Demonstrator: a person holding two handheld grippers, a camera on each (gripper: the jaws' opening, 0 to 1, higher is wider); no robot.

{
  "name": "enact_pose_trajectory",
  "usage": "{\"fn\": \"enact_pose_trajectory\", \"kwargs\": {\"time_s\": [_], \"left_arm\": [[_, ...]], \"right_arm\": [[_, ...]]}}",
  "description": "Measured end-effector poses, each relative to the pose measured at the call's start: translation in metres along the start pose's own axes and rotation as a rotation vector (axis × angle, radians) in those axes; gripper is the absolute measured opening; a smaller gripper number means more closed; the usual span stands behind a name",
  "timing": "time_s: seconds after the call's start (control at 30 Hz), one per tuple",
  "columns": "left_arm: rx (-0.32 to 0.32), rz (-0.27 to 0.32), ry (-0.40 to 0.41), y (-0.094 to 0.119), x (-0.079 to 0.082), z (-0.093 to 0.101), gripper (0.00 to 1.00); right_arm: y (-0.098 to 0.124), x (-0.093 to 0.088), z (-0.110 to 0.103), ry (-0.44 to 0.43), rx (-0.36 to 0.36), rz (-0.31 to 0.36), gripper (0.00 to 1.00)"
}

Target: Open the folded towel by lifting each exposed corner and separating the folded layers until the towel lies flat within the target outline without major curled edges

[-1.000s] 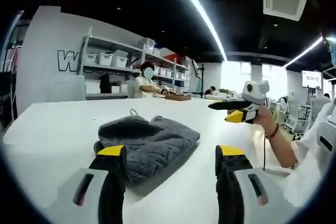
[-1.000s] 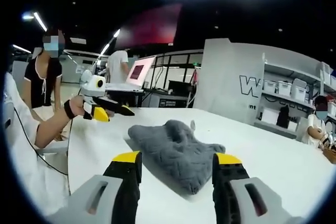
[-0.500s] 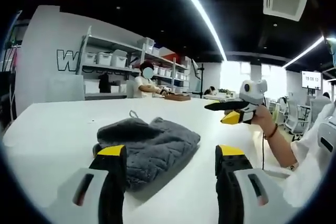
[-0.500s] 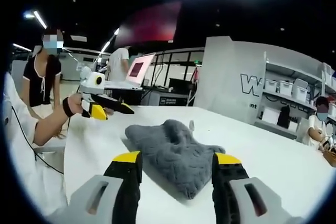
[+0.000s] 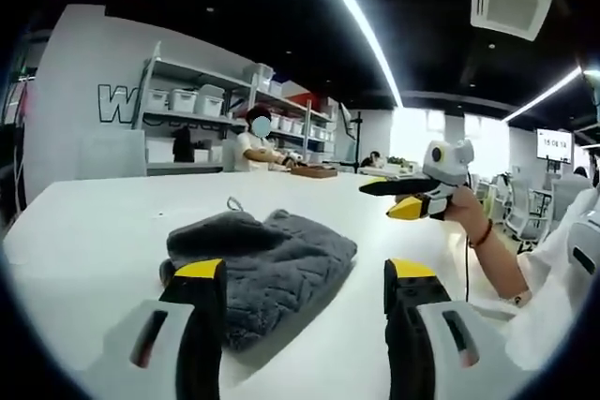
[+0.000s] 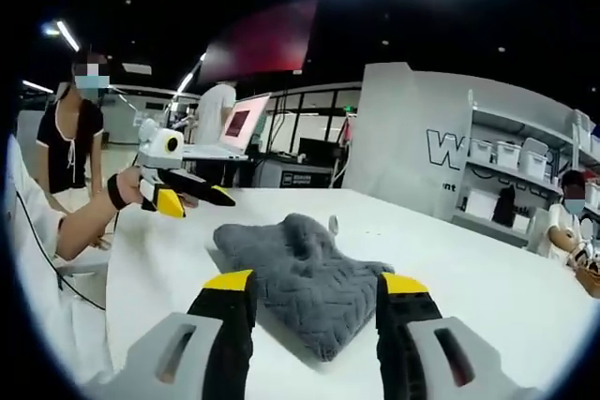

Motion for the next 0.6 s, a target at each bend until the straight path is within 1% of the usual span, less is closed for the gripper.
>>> {"fn": "enact_pose_trajectory", "kwargs": {"time_s": [0.1, 0.2, 0.6], "left_arm": [[0.002, 0.006, 0.008, -0.001, 0.001, -0.002, 0.66], [0.002, 0.015, 0.012, -0.004, 0.004, -0.004, 0.66], [-0.004, 0.014, 0.017, -0.011, 0.006, -0.005, 0.65]], "right_arm": [[-0.002, 0.0, 0.001, -0.007, 0.005, -0.002, 0.49], [-0.004, -0.001, 0.003, 0.004, 0.0, -0.009, 0.49], [-0.012, 0.001, 0.004, 0.002, 0.006, -0.017, 0.49]]}}
Point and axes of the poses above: the point that each gripper's makers call its tool centre point, and the gripper's own axes: y roughly backward along the fingers, z roughly to its right, x roughly out of its top, the point moved 4 cm from there along y, roughly backward along the fingers, and after that the axes turned 12 degrees about -x, right-handed, at the moved point
